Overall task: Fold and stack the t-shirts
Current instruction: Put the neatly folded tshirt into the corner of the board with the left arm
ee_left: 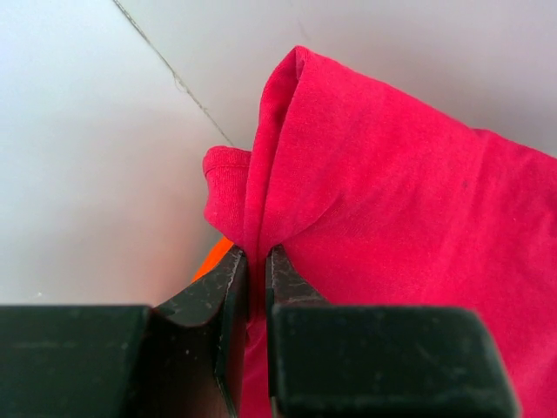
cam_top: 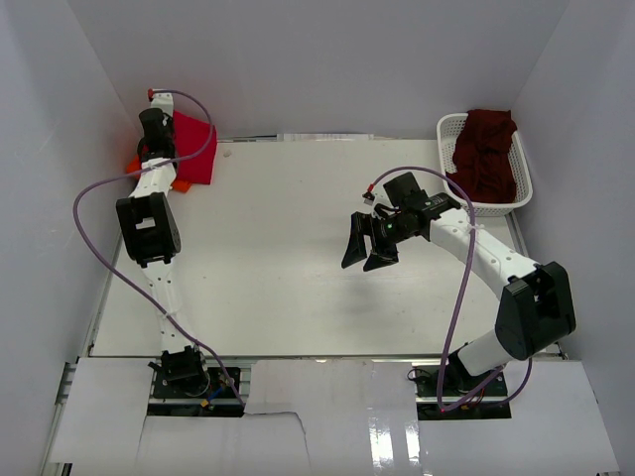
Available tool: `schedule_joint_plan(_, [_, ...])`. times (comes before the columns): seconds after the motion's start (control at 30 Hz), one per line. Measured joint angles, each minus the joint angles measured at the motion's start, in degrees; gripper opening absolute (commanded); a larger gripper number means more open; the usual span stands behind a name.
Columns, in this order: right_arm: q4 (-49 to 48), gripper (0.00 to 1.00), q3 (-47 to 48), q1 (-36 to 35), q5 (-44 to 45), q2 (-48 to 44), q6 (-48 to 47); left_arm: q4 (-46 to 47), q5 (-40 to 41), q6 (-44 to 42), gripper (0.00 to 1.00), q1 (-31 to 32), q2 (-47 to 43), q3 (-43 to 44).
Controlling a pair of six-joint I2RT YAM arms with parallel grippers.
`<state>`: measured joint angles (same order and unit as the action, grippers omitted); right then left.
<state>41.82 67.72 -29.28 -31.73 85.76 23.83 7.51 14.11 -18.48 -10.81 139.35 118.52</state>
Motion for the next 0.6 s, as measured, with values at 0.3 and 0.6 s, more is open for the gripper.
schedule_joint_plan(0.3, [0.0, 0.78, 0.0, 0.0, 0.0, 1.0, 0.0, 3.1, 1.5, -0.5, 0.00, 0.0, 3.7, 0.5])
schedule_joint_plan(0.6, [0.0, 0.78, 0.0, 0.0, 0.0, 1.3, 0.0, 6.1, 3.7, -0.9, 0.00, -0.3, 7.0, 0.9])
